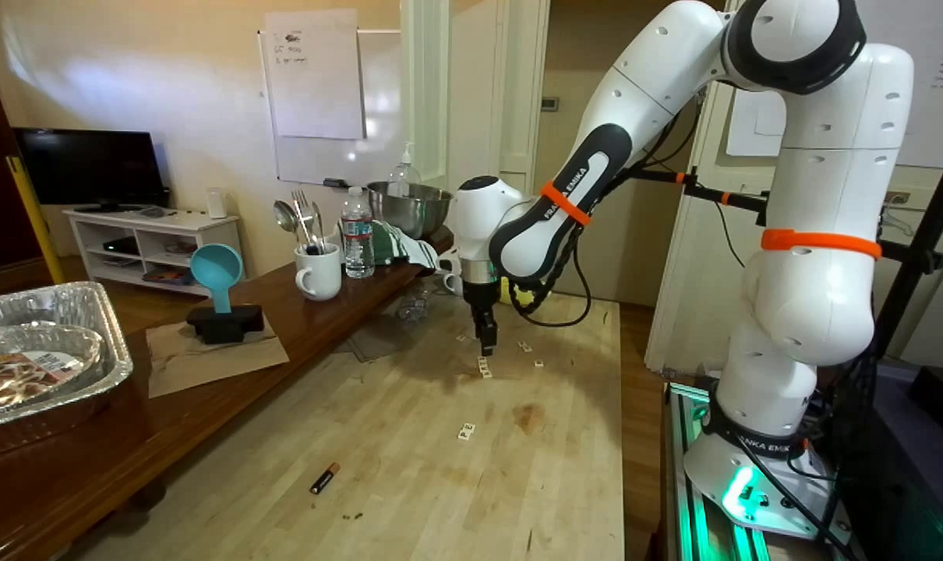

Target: Move the tile letter s from the left word to the right word

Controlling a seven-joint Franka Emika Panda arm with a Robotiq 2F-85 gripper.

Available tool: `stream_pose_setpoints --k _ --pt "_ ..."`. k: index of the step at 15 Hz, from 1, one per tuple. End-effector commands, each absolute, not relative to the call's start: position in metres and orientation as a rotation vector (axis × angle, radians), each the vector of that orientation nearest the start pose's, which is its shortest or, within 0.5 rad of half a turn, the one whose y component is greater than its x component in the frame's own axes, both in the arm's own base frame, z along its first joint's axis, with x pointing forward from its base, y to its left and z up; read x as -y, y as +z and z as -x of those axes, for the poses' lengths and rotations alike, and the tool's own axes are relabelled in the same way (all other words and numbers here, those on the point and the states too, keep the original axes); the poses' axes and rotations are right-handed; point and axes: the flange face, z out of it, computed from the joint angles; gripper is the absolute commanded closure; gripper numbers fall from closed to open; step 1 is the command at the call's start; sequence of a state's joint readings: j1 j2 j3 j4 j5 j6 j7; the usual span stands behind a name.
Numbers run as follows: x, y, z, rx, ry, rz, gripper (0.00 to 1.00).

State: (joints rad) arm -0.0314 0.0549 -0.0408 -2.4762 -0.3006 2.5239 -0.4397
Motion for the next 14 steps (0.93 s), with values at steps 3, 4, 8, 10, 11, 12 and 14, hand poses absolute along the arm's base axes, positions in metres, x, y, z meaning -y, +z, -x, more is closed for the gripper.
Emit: stream_pose_setpoints --k 3,4,8,10,11,12,14 --pt "0.037 0.2833 -0.4576 0.935 0.086 3.139 0.0" --pt "0.0373 0.2844 -0.4565 0.92 0.082 3.139 0.0" --pt "0.036 0.2878 -0.455 0.879 0.068 3.136 0.0" --pt "0.0359 0.285 -0.4644 0.886 0.045 3.155 0.0" --pt "0.0359 0.2854 -0.4638 0.88 0.044 3.154 0.0" --pt "0.0358 0.2856 -0.4631 0.876 0.043 3.153 0.0" --pt "0.0357 0.2853 -0.4621 0.874 0.044 3.153 0.0"
